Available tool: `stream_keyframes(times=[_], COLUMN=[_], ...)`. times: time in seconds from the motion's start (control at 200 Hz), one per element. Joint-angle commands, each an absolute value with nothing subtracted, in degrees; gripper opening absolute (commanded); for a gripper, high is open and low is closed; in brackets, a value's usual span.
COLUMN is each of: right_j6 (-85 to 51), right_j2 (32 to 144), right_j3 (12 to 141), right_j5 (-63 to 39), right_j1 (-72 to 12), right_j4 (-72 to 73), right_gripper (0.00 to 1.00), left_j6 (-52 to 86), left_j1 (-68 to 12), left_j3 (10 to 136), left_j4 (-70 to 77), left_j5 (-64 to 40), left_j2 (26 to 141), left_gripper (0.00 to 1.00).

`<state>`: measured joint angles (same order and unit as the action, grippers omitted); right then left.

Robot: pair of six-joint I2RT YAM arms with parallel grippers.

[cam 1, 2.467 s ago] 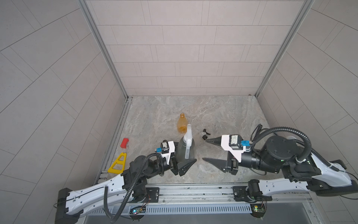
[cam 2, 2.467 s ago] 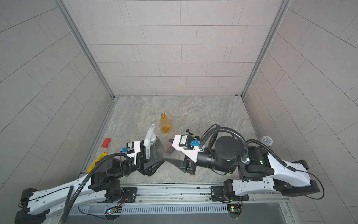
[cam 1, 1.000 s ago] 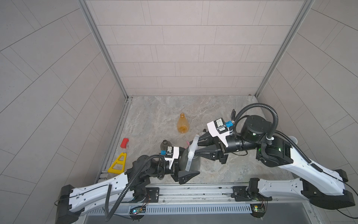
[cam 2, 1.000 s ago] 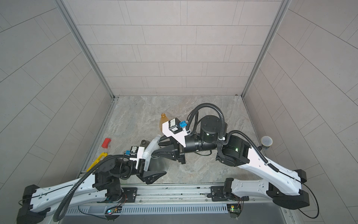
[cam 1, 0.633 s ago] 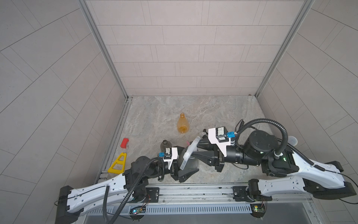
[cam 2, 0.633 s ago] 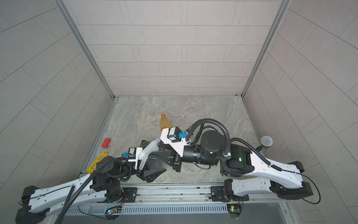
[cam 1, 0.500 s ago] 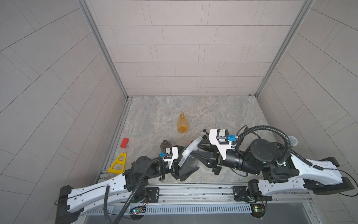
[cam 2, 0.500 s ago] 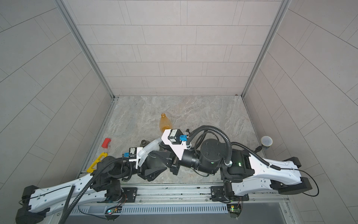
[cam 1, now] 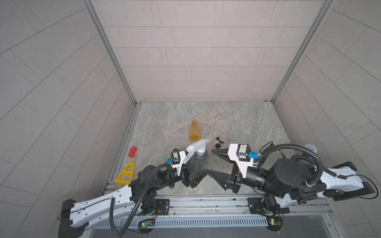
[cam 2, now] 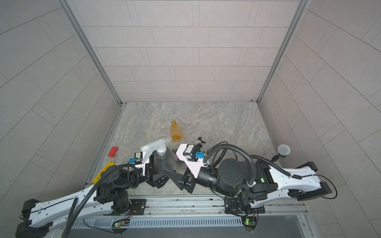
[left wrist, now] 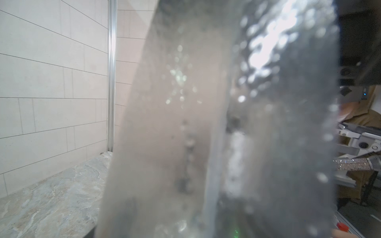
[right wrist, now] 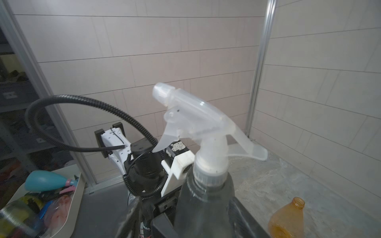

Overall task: Attach spray nozzles to spray bottles
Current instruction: Screw the spray nozzle on the spray bottle.

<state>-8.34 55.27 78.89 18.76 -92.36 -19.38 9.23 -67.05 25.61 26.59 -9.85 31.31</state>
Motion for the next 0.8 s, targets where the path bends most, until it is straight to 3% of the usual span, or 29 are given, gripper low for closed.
stream_keyframes(times=[0.0,0.17,0.27,0.435,0.615,0.795], right_j6=[-4.88,-4.67,-4.49,-4.16,-4.81,-6.82], right_j2=[52.59,54.25,56.14,59.81,61.51,61.64], right_j3=[81.64,83.01,83.55,84.90,85.04,84.49], right_j5=[6.42,-29.29,-36.78,-38.08,-37.88,-39.31], right_j1=[-87.44,-68.78,-63.95,-61.88,-61.86,-61.79], right_j4=[-25.90,-26.60,-25.12,-24.33,-22.40,-19.52], right_gripper=[0.70,0.71,0.71,0.68,0.57,0.56], left_j6=[11.34,12.50,12.92,13.56,13.60,13.51], left_j1=[-66.71,-66.71,-66.71,-66.71,-66.71,-66.71], left_j3=[27.03,27.29,28.09,28.65,28.31,28.13], left_j4=[29.00,29.89,29.81,29.61,29.71,29.88], left_j5=[-11.50,-16.18,-18.89,-21.01,-21.18,-21.38], left_j2=[30.39,31.48,32.55,33.75,33.75,34.01], left_gripper=[0.00,0.00,0.00,0.00,0.00,0.00])
